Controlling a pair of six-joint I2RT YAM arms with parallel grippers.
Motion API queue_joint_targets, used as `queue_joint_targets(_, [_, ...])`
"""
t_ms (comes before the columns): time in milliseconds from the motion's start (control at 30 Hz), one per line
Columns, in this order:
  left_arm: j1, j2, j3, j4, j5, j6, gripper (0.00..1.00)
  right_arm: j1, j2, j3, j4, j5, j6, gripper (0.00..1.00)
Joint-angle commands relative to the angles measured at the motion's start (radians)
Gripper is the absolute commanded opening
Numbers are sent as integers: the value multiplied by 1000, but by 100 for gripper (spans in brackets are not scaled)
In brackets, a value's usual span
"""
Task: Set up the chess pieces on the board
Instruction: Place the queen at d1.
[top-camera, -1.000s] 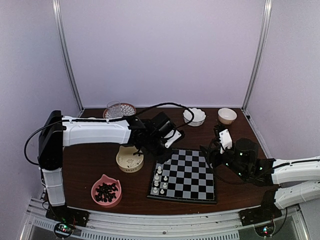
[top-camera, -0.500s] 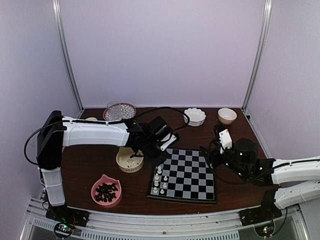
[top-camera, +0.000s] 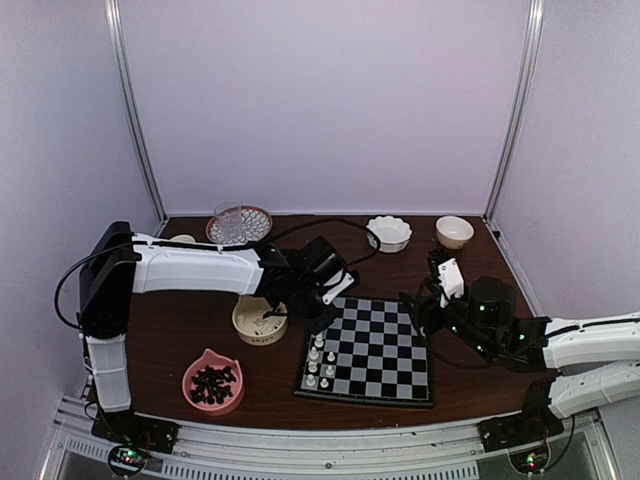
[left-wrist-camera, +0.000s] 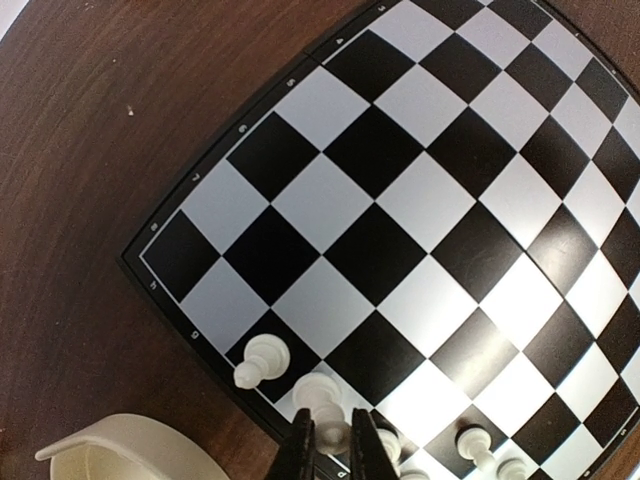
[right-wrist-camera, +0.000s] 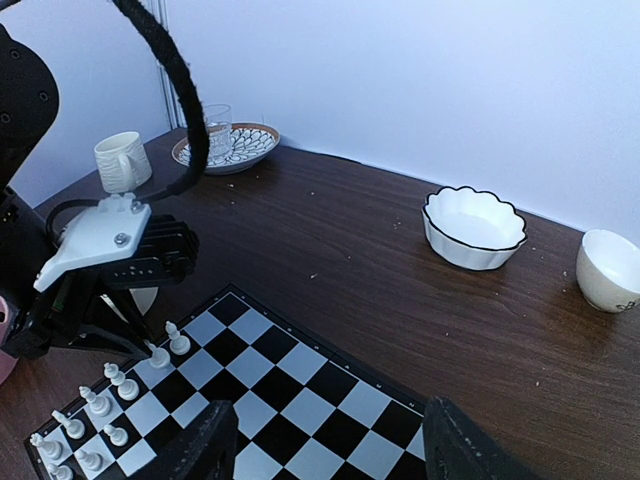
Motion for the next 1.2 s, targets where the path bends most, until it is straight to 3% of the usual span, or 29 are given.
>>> queue_joint_targets(0, [7,15,-8,35,17,11,7,-5,1,1,14,-9,6,67])
queue_joint_targets(1167, [7,24,-20,6,16,18,8,-5,1,2,12,-11,6,67])
